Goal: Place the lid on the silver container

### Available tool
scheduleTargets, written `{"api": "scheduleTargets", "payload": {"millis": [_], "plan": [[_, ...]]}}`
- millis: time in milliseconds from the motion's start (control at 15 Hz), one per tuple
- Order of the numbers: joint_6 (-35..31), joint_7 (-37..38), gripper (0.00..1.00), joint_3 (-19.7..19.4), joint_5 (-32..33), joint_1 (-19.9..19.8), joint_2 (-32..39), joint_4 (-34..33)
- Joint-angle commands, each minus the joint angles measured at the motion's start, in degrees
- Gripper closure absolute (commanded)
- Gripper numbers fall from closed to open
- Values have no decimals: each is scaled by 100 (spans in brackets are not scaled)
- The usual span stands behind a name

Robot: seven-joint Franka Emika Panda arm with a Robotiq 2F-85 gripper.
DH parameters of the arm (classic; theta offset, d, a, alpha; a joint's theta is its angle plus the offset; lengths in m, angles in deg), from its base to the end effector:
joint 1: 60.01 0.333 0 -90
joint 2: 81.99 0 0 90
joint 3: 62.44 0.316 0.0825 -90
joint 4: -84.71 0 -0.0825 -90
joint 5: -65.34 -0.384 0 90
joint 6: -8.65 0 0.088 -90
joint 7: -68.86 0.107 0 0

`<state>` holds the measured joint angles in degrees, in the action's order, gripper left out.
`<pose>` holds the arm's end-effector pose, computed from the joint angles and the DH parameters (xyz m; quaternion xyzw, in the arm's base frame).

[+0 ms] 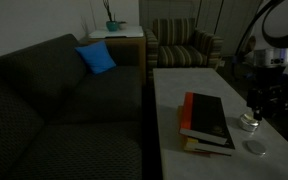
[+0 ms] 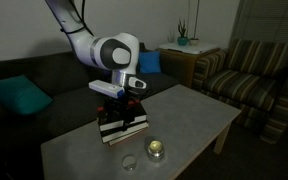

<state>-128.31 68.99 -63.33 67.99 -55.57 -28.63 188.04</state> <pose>0.5762 0.0349 0.0050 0.9837 0.0507 -0.1706 0.0248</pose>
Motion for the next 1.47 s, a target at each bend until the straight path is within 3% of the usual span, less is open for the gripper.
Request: {"api": "scheduleTargets", "payload": {"millis": [0,200,467,733,800,1400], "plan": [[-7,-299,0,134,-24,-267,267,-108],[-87,-583,0,267,-184,-588,563,-230],[185,-1389,0,622,-530,-1298,1255,-884],[589,-1970,0,852,-669,-1705,1903,-1570],[277,-1703,0,675,-579,-1495,1610,-1157],[549,-1787,0,743,-591,-1534,1952,-1657]]}}
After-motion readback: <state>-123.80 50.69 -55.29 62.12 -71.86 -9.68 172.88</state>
